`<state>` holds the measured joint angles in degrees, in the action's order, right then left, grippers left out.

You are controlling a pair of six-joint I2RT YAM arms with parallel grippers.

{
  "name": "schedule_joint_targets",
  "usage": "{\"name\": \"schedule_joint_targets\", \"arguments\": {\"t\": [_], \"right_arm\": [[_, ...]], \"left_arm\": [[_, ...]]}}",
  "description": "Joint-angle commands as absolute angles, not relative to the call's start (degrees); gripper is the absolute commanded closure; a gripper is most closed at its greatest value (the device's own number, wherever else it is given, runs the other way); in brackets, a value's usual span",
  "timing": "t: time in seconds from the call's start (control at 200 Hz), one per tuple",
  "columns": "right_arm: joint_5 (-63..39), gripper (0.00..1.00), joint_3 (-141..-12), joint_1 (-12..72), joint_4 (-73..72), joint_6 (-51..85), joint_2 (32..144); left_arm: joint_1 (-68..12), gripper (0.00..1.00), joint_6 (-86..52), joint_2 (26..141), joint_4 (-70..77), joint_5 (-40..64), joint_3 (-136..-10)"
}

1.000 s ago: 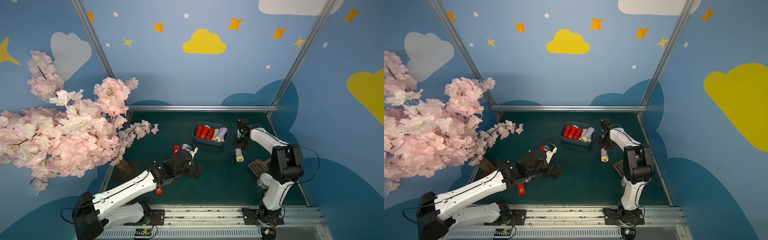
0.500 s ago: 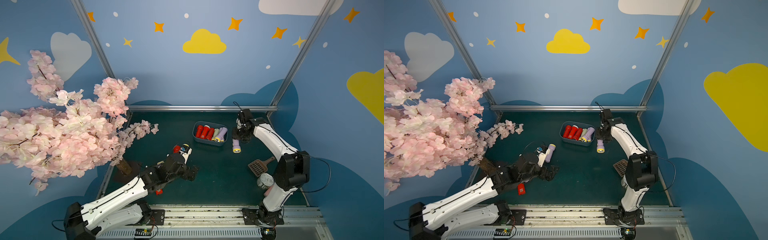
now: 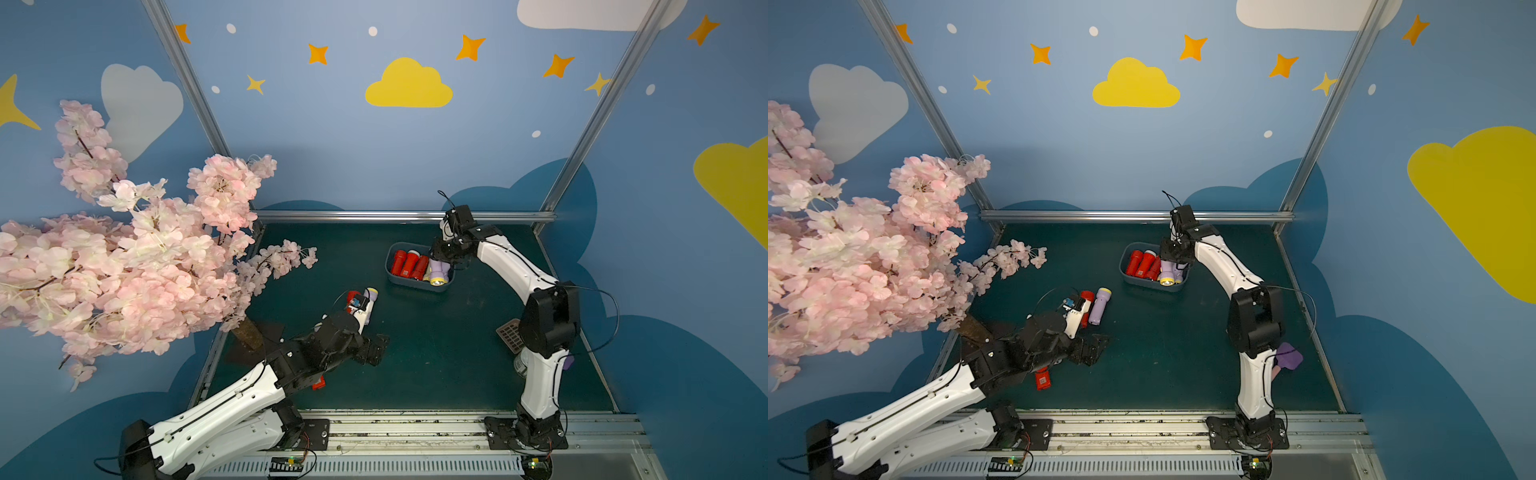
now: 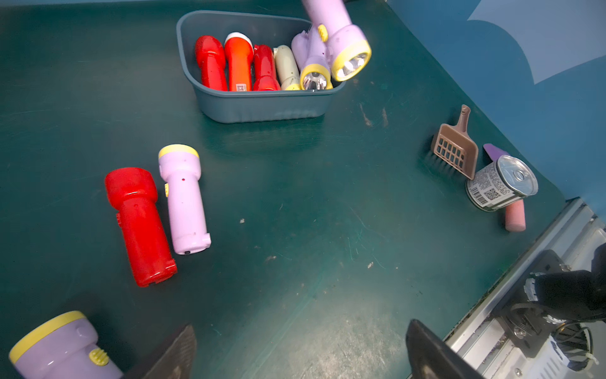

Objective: Put the flashlights into the storage boxes
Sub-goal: Place the flashlight at the storage box.

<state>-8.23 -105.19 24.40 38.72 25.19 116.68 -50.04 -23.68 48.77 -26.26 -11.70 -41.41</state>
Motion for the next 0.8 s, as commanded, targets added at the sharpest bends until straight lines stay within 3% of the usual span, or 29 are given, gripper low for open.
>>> {"name": "schedule_joint_targets", "arguments": {"t": [0.0, 0.33, 0.796], "right_arm": [[-12.5, 0.64, -109.2, 25.1, 34.0, 27.1, 120.3], [-11.8, 0.64, -111.2, 25.5, 26.9, 29.1, 127.7], [-2.0, 0.64, -114.5, 23.9, 32.6, 25.2, 130.1]], "left_arm": [[-49.4, 0.01, -24.1, 47.2, -27.8, -12.6, -40.6], [-47.9, 0.01, -24.4, 46.2, -28.8, -12.5, -40.0], [-46.2, 0.01, -23.5, 50.1, -26.2, -10.7, -40.4]]}}
